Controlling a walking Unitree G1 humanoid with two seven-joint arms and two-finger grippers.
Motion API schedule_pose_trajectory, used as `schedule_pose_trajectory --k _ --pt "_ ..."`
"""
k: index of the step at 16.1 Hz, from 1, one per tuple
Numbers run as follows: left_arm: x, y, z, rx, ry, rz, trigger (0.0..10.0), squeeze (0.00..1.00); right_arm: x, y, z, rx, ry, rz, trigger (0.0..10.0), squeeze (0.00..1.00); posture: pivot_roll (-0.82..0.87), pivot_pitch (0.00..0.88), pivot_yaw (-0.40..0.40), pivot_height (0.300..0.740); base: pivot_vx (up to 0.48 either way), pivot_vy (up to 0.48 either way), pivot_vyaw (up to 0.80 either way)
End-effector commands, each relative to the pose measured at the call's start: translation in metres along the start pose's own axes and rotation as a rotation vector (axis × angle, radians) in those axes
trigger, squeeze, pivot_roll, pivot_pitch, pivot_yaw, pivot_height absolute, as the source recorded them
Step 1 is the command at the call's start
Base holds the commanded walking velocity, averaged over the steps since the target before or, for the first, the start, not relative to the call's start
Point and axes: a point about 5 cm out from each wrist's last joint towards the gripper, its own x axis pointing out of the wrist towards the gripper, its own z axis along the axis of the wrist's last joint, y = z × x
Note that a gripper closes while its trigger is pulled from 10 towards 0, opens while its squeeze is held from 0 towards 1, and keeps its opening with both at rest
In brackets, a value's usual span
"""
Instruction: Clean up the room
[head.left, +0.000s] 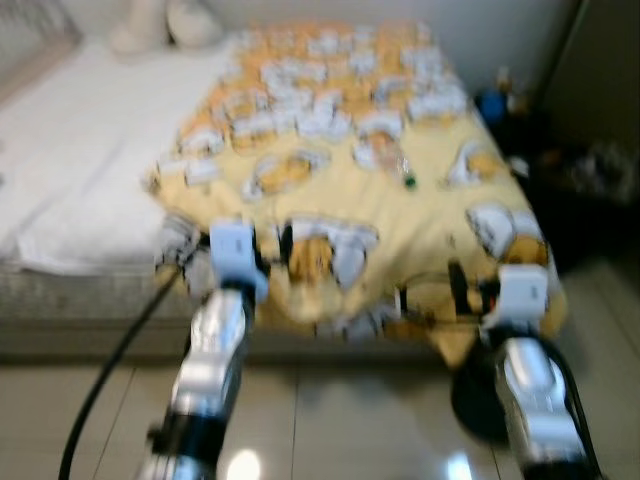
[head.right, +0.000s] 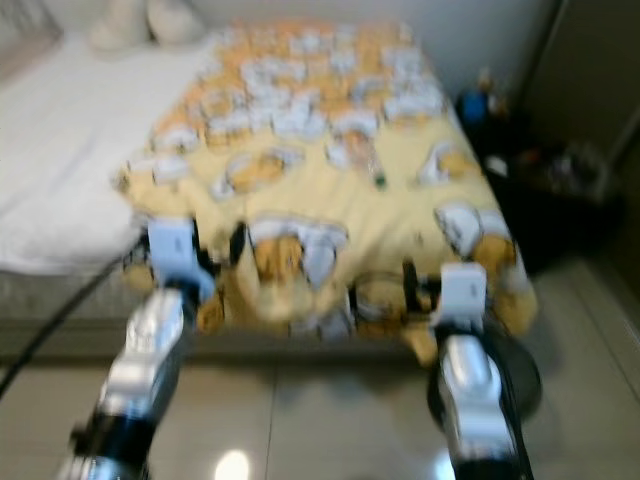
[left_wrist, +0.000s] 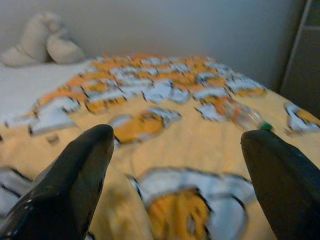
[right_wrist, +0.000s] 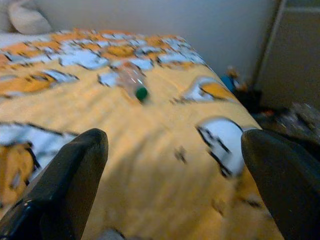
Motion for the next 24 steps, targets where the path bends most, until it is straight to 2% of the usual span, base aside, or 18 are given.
schedule_pose_trajectory --k 1,4,6,7,9,11,12,13,14,16,17,19,21,24 --pt "0.003 0.011 -0.002 0.021 0.013 0.022 10.0 0.00 0.007 0.012 0.004 0.018 -0.021 0.024 10.0 0.00 -0.18 0.000 0.083 0.740 0.480 0.000 0.00" --pt "0.012 0.011 -0.002 0.013 0.025 0.015 10.0 0.00 0.017 0.017 0.010 0.040 -0.043 0.011 10.0 0.00 -0.19 0.000 0.096 0.740 0.480 0.000 0.00" --pt "0.009 0.015 -0.006 -0.015 0.046 0.046 10.0 0.00 0.017 0.017 0.011 0.040 -0.048 0.013 10.0 0.00 -0.19 0.000 0.094 0.740 0.480 0.000 0.00" --pt "0.003 0.020 -0.013 -0.036 0.076 0.075 10.0 0.00 0.014 0.016 0.010 0.039 -0.049 0.015 10.0 0.00 -0.19 0.000 0.091 0.740 0.480 0.000 0.00" --pt "-0.041 0.027 -0.043 0.027 0.176 0.041 10.0 0.00 -0.007 0.008 0.002 0.016 -0.039 0.041 10.0 0.00 -0.20 0.000 0.084 0.740 0.480 0.000 0.00" --pt "-0.070 0.023 -0.052 0.077 0.185 -0.044 10.0 0.00 -0.032 0.000 -0.013 -0.032 0.021 0.085 10.0 0.00 -0.20 0.000 0.070 0.740 0.480 0.000 0.00" --pt "-0.072 0.019 -0.050 0.090 0.165 -0.060 10.0 0.00 -0.040 -0.005 -0.020 -0.043 0.053 0.090 10.0 0.00 -0.20 0.000 0.066 0.740 0.000 0.000 0.00" --pt "-0.061 0.019 -0.045 0.024 0.151 -0.013 10.0 0.00 -0.039 -0.007 -0.021 -0.047 0.059 0.083 10.0 0.00 -0.19 0.000 0.056 0.740 0.000 0.000 0.00" --pt "-0.048 0.017 -0.042 0.013 0.147 0.003 10.0 0.00 -0.034 -0.008 -0.019 -0.047 0.057 0.074 10.0 0.00 -0.20 0.000 0.045 0.740 0.000 0.000 0.00" --pt "-0.035 0.006 -0.033 0.004 0.104 -0.002 10.0 0.00 -0.029 -0.012 -0.013 -0.056 0.052 0.066 10.0 0.00 -0.21 0.000 0.004 0.740 0.000 -0.467 0.37" --pt "-0.031 0.003 -0.031 -0.002 0.095 0.002 10.0 0.00 -0.028 -0.015 -0.012 -0.059 0.059 0.056 10.0 0.00 -0.21 0.000 -0.011 0.740 0.000 -0.439 0.72" --pt "-0.027 -0.003 -0.030 0.058 0.093 -0.028 10.0 0.00 -0.026 -0.015 -0.009 -0.065 0.043 0.068 10.0 0.00 -0.21 0.000 -0.010 0.740 0.000 -0.416 0.00" --pt "-0.018 -0.013 -0.025 0.064 0.083 -0.095 10.0 0.00 -0.021 -0.009 -0.008 -0.064 0.028 0.053 10.0 0.00 -0.22 0.000 0.032 0.740 0.257 -0.403 0.00" --pt "-0.012 -0.012 -0.022 0.081 0.080 -0.141 10.0 0.00 -0.018 -0.001 -0.007 -0.040 0.020 0.038 10.0 0.00 -0.24 0.000 0.063 0.740 0.259 -0.401 0.00"
